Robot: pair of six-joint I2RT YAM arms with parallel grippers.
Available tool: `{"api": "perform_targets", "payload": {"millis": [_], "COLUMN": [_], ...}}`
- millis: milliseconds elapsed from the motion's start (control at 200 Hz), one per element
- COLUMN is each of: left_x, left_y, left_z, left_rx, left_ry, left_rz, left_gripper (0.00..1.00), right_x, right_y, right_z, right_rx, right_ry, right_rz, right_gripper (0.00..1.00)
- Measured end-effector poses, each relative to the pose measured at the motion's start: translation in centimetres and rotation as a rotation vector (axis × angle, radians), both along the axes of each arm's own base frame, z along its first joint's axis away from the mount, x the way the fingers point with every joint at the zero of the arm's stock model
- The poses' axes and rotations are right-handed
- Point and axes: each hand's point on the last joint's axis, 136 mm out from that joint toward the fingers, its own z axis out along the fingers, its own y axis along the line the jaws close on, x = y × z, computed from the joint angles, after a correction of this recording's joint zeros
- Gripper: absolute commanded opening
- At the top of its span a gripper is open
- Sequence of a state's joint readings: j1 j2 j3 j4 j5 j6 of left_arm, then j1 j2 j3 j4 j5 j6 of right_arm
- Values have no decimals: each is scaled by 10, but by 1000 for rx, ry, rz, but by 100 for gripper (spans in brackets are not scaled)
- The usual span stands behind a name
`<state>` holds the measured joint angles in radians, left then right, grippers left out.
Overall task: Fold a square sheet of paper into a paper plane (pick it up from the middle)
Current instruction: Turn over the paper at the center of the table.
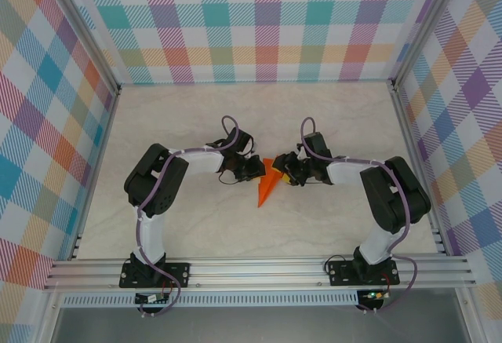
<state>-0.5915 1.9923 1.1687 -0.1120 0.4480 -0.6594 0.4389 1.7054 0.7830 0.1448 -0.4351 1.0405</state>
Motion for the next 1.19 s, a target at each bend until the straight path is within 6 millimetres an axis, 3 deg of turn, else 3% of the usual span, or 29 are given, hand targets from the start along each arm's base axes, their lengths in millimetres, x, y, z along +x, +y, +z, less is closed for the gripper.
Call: {"api": "perform_targets", "payload": {"millis": [290, 460, 865, 1195], "left_x": [1, 1, 1, 0], "left_y": [-1, -1, 0, 0], "left_z": [1, 1, 0, 2], "left_rx": [-10, -11, -12, -18], "left_ry": [6, 11, 10, 2], "left_rz": [12, 18, 19, 23], "left_gripper": [14, 14, 14, 14], "right_x": [-13, -15, 1, 6], "right_y": [-9, -4, 9, 16], "right_z": [0, 1, -9, -20], "right_rx": [-12, -6, -16, -17], "right_ry": [-29, -41, -46, -27], "right_rz": [-15, -1, 40, 81], "right_gripper": [48, 46, 26, 25]}}
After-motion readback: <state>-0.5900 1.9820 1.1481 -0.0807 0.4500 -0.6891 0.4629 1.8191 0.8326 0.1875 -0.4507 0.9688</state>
